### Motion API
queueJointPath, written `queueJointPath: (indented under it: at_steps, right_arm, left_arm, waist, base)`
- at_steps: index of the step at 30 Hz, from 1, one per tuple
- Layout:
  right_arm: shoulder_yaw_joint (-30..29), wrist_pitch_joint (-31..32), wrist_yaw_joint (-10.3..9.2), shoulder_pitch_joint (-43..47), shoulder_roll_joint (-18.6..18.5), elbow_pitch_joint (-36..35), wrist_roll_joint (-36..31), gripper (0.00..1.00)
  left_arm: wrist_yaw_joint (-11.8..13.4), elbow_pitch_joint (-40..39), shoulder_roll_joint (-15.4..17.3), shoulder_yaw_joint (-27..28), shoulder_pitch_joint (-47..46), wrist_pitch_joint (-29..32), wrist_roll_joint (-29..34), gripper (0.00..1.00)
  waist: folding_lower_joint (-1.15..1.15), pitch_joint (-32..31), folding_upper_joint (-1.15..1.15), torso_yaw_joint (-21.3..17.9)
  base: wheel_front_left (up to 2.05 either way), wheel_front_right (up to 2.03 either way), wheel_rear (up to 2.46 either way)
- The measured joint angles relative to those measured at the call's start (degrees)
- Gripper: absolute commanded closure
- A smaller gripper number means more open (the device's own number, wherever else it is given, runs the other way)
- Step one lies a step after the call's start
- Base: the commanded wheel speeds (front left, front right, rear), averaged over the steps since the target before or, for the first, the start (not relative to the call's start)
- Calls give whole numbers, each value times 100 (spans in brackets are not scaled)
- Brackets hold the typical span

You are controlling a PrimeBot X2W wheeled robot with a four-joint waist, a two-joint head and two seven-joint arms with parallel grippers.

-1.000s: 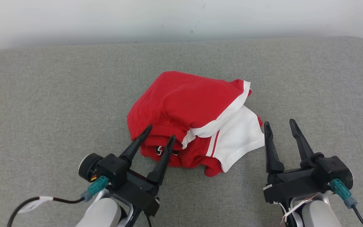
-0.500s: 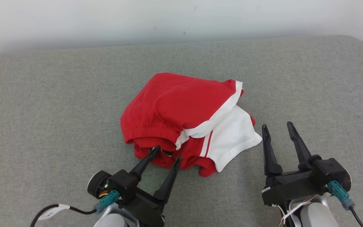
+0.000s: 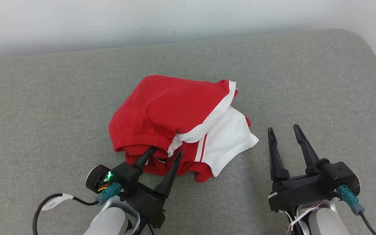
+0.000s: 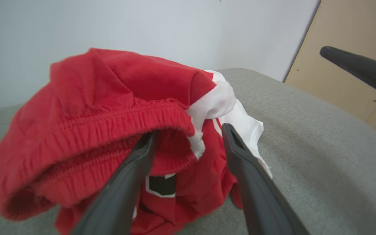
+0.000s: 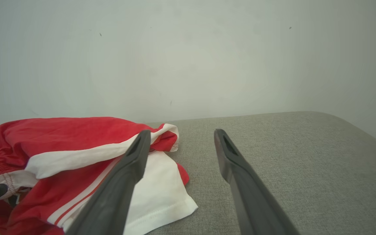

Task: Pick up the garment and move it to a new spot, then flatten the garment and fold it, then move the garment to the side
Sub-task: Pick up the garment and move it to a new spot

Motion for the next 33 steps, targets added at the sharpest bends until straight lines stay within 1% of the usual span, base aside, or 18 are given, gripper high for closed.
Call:
queueJointPath:
  at_steps: [1, 2, 3, 4, 9, 14, 17, 21, 28, 31, 33]
  right_arm:
    - [2, 0, 0, 0, 0, 0, 0, 0]
    - [2, 0, 0, -2, 0, 0, 1, 0]
    - [2, 0, 1, -3, 0, 0, 1, 0]
    - [1, 0, 0, -4, 0, -1, 1, 0]
    - [-65, 0, 0, -9, 0, -11, -2, 0]
    - [-99, 0, 1, 0, 0, -24, -4, 0]
    - [-110, 0, 0, 4, 0, -22, -4, 0]
    - [-94, 0, 0, 18, 1, 1, 4, 0]
    - [-26, 0, 0, 23, 1, 16, 114, 0]
    - [-33, 0, 0, 41, 0, 22, 152, 0]
    - [-26, 0, 1, 57, 1, 20, 160, 0]
  left_arm:
    - [-10, 40, -4, 9, -26, 0, 1, 0]
    - [-21, 62, -19, 27, -38, 0, -1, 9]
    - [-25, 108, -38, 22, -63, 0, 0, 66]
    - [-31, 155, -47, 2, -98, 0, 15, 100]
    - [-53, 163, -88, 110, -322, 0, 71, 100]
    - [-124, -140, -32, 223, -547, -1, 171, 100]
    - [-186, -349, 171, 157, -948, 13, 376, 100]
    - [-286, -673, 380, 68, -1557, 216, 564, 100]
    - [-412, -1212, 738, 119, -2554, 730, 521, 100]
    - [-428, -1314, 871, 138, -2880, 935, 347, 100]
    - [-435, -1357, 1015, 164, -3076, 996, 322, 100]
  waist:
    - [0, 4, 0, -26]
    - [0, 10, 0, -49]
    - [0, 16, 0, -69]
    - [0, 23, 0, -84]
    - [0, 56, 0, -63]
    - [0, 32, 0, 70]
    - [0, -3, 0, 175]
    - [0, -86, 0, 288]
    - [0, -179, 0, 277]
    - [0, -195, 0, 227]
    - [0, -205, 0, 193]
  base:
    - [0, 0, 0]
    - [0, 0, 0]
    - [0, 0, 0]
    - [0, 0, 0]
    - [0, 0, 0]
    - [0, 0, 0]
    - [0, 0, 0]
    - [0, 0, 0]
    - [0, 0, 0]
    - [0, 0, 0]
    - [0, 0, 0]
